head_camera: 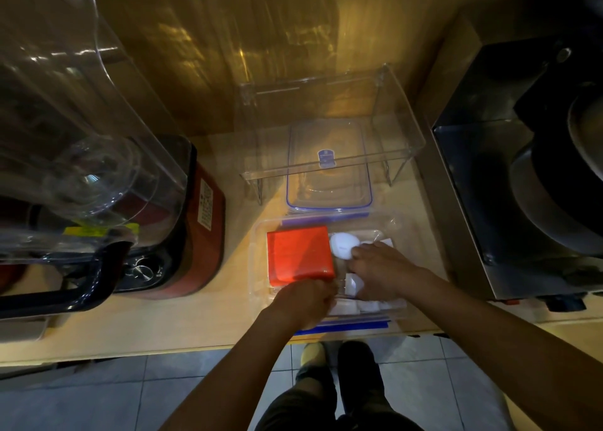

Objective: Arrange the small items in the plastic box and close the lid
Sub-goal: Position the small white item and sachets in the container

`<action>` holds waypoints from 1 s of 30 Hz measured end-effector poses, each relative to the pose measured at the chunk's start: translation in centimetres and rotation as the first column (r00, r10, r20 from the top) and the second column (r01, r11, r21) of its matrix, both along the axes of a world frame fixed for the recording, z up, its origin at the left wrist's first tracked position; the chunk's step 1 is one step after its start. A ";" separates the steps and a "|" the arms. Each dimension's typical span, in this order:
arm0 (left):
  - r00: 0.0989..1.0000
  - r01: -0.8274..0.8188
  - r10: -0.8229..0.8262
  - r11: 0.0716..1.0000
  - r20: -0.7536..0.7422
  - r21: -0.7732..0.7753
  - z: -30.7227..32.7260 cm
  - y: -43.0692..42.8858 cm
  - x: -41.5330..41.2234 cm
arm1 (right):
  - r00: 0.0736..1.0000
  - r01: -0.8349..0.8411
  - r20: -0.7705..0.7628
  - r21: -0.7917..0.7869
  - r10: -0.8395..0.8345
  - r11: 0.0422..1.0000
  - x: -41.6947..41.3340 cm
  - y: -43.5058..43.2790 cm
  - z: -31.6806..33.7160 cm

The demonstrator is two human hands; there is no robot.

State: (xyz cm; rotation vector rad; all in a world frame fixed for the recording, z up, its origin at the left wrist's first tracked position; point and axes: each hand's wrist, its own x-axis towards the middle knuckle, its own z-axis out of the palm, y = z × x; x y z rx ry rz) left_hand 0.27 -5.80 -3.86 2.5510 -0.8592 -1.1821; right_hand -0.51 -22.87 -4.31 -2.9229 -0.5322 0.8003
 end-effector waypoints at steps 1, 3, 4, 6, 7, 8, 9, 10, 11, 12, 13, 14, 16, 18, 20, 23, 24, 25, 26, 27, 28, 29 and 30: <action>1.000 -0.009 0.009 1.000 0.007 0.005 0.0 0.0 0.0 | 1.000 0.004 0.011 -0.009 -0.004 1.000 0.0 0.1 -0.1; 0.999 -0.030 0.029 1.000 0.019 0.008 0.1 0.2 0.0 | 0.998 0.050 0.047 0.001 -0.050 0.999 0.0 0.2 -0.3; 0.998 -0.050 0.050 0.999 0.028 0.009 0.1 0.4 0.0 | 0.995 0.082 0.060 0.017 -0.083 0.996 -0.1 0.2 -0.3; 0.995 -0.086 0.086 0.996 0.045 -0.005 0.0 0.7 -0.2 | 0.987 0.144 0.069 0.054 -0.148 0.988 -0.4 0.2 -0.2; 0.994 -0.094 0.094 0.996 0.055 -0.003 -0.1 0.8 -0.3 | 0.981 0.167 0.088 0.070 -0.173 0.984 -0.6 0.1 -0.2; 0.993 -0.100 0.099 0.995 0.067 0.010 -0.1 0.9 -0.3 | 0.974 0.186 0.119 0.087 -0.195 0.979 -0.8 -0.1 0.0; 0.991 -0.108 0.106 0.994 0.078 0.026 -0.1 1.0 -0.3 | 0.965 0.213 0.136 0.108 -0.226 0.971 -1.0 -0.4 0.2; 0.990 -0.114 0.111 0.993 0.085 0.040 0.0 1.1 -0.3 | 0.958 0.244 0.120 0.126 -0.259 0.961 -1.1 -0.8 0.6; 0.990 -0.116 0.111 0.992 0.091 0.051 0.0 1.2 -0.2 | 0.957 0.269 0.077 0.130 -0.281 0.954 -1.3 -1.2 1.1; 0.990 -0.112 0.105 0.992 0.096 0.060 0.1 1.2 -0.2 | 0.963 0.269 -0.002 0.098 -0.270 0.958 -1.4 -1.6 1.6; 0.990 -0.104 0.097 0.992 0.104 0.068 0.2 1.2 -0.1 | 0.971 0.225 -0.092 0.037 -0.220 0.974 -1.6 -1.8 2.0; 0.989 -0.100 0.091 0.992 0.113 0.074 0.2 1.2 -0.1 | 0.974 0.151 -0.167 -0.031 -0.154 0.988 -1.8 -1.7 2.4; 0.988 -0.111 0.100 0.990 0.119 0.086 0.3 1.0 -0.2 | 0.973 0.014 -0.226 -0.152 -0.049 0.988 -2.2 -1.1 2.4; 0.988 -0.114 0.103 0.989 0.119 0.095 0.2 0.9 -0.3 | 0.973 -0.007 -0.226 -0.226 -0.046 0.974 -2.4 -0.3 1.7; 0.988 -0.105 0.091 0.988 0.127 0.112 0.3 1.0 -0.3 | 0.973 -0.007 -0.224 -0.238 -0.048 0.971 -2.5 0.2 1.1; 0.985 -0.106 0.082 0.982 0.151 0.158 0.5 1.4 -0.2 | 0.973 -0.006 -0.230 -0.110 -0.020 0.994 -2.6 -0.1 0.3; 0.983 -0.111 0.080 0.976 0.167 0.188 0.6 1.5 -0.3 | 0.972 0.015 -0.232 -0.060 -0.029 0.998 -2.5 -0.3 0.2; 0.981 -0.116 0.077 0.969 0.180 0.220 0.6 1.7 -0.3 | 0.971 0.055 -0.234 -0.012 -0.056 0.998 -2.4 -0.4 0.1; 0.979 -0.122 0.074 0.960 0.192 0.252 0.7 1.8 -0.3 | 0.965 0.107 -0.243 0.033 -0.096 0.994 -2.4 -0.4 0.2; 0.976 -0.128 0.069 0.950 0.208 0.285 0.7 1.9 -0.4 | 0.958 0.151 -0.255 0.058 -0.132 0.987 -2.3 -0.3 0.3; 0.972 -0.132 0.060 0.940 0.228 0.316 0.8 1.9 -0.4 | 0.953 0.181 -0.256 0.063 -0.159 0.982 -2.4 -0.3 0.4; 0.968 -0.135 0.051 0.931 0.245 0.339 0.8 2.0 -0.3 | 0.954 0.188 -0.244 0.037 -0.173 0.982 -2.4 -0.2 0.5; 0.967 -0.135 0.045 0.926 0.253 0.352 0.9 2.0 -0.3 | 0.956 0.187 -0.230 -0.010 -0.185 0.982 -2.5 -0.2 0.5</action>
